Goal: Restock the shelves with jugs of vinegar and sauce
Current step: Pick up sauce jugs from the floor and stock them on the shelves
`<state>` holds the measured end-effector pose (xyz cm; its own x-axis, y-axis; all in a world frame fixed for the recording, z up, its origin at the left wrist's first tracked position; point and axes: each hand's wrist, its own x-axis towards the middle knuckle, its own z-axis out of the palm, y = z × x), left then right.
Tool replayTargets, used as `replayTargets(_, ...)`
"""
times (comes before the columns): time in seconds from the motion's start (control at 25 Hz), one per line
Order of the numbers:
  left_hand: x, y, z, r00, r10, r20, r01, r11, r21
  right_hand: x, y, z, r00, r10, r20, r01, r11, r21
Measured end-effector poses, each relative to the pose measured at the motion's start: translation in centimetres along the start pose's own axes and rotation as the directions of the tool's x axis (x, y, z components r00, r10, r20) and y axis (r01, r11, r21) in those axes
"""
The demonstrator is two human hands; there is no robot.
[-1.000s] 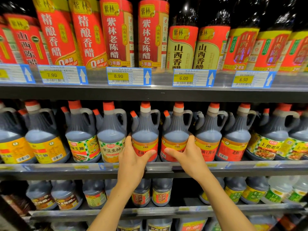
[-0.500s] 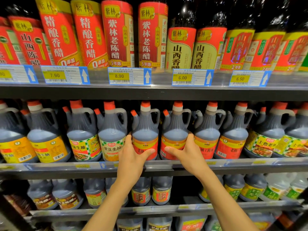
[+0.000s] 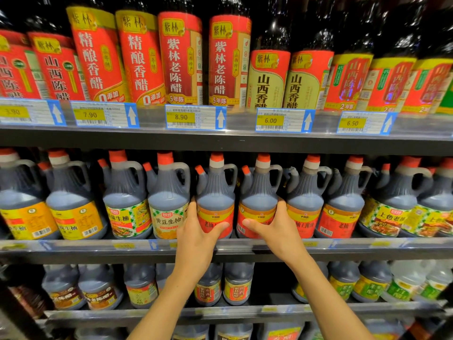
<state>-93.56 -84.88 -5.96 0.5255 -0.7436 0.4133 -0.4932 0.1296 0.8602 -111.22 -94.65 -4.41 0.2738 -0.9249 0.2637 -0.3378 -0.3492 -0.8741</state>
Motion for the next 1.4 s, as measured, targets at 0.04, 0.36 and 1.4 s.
replayTargets(0.04,-0.3,0.0,0.0,1.0,0.0,-0.004,0.0,1.0,-0.01,-0.1,0.0,0.0,1.0,0.0,-0.009,0.0,1.0,-0.007)
replayTargets(0.36,-2.1,-0.5,-3.3,0.989,-0.006,-0.149,0.008,1.0,0.011,-1.2,-0.5,0.6,0.996,-0.015,-0.092,0.013,1.0,-0.023)
replayTargets(1.4,0.0,-1.3,-6.9,0.965,-0.06,-0.256,0.108,0.978,0.178,-4.8,-1.1,0.7,0.994,-0.03,-0.102,0.023,0.998,-0.066)
